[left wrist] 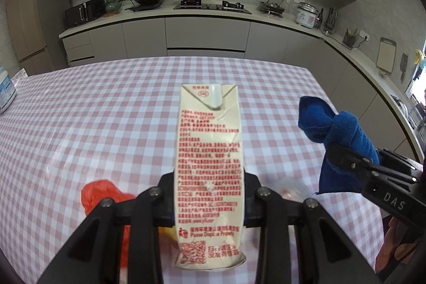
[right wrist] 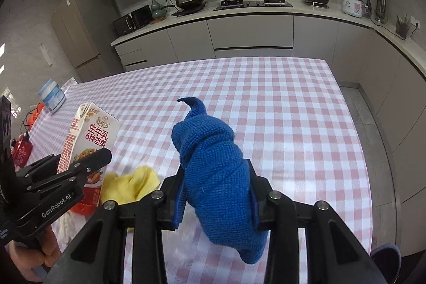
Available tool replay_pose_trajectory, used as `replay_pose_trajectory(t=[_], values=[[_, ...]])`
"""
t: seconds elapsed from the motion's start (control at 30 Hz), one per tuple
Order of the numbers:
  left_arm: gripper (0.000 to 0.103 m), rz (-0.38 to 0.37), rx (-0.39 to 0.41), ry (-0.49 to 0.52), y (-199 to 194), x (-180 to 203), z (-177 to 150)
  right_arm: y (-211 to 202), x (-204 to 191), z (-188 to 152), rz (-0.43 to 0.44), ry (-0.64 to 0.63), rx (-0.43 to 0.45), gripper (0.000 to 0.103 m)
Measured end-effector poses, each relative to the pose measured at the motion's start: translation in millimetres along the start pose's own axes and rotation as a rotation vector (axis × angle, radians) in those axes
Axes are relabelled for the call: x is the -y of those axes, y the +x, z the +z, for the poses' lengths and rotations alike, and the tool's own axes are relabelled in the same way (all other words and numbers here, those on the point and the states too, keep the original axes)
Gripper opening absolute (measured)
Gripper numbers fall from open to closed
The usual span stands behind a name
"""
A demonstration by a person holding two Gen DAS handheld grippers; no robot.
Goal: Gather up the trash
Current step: 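Lift and carry the juice carton and blue cloth over the black bin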
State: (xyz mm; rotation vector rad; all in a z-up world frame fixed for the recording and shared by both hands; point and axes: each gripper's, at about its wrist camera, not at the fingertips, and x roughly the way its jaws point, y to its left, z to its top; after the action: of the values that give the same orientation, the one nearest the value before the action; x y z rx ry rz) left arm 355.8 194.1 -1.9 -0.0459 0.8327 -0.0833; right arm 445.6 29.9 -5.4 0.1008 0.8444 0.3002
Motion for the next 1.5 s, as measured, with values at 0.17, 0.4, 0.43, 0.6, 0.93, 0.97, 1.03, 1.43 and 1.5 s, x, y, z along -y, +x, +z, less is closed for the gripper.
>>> replay_pose_trajectory(t=[0.17, 0.4, 0.43, 0.6, 0.93, 0.97, 1.03, 1.43, 1.5], values=[[0.034, -0.007, 0.009, 0.008, -20.7, 16.2, -17.3, -32.3, 5.6, -25.3, 0.004, 0.010, 0.008, 0.040], [0.034, -0.025, 0.014, 0.009, -49.6, 37.4, -47.2, -73.9, 21.7, -66.3, 0.007, 0.032, 0.006, 0.040], [0.034, -0.026, 0.015, 0.009, -52.5, 39.7, -50.1, -78.4, 23.6, -70.7, 0.007, 0.035, 0.007, 0.040], [0.034, -0.044, 0.015, 0.015, -66.7, 57.6, -65.0, -106.7, 37.9, -95.7, 0.006, 0.055, 0.014, 0.040], [0.034, -0.106, 0.005, 0.048, -83.3, 103.2, -88.4, -159.4, 80.6, -131.8, -0.035, 0.094, 0.036, 0.040], [0.034, -0.113, 0.002, 0.051, -83.9, 108.4, -91.3, -164.3, 87.2, -136.1, -0.040, 0.106, 0.037, 0.040], [0.034, -0.132, -0.005, 0.063, -84.2, 120.7, -95.2, -173.5, 98.7, -143.6, -0.054, 0.125, 0.042, 0.040], [0.034, -0.253, -0.071, 0.169, -76.9, 216.1, -116.5, -217.6, 182.2, -193.3, -0.164, 0.263, 0.040, 0.040], [0.034, -0.271, -0.081, 0.182, -75.1, 229.9, -118.5, -223.0, 198.4, -203.1, -0.183, 0.292, 0.036, 0.040]])
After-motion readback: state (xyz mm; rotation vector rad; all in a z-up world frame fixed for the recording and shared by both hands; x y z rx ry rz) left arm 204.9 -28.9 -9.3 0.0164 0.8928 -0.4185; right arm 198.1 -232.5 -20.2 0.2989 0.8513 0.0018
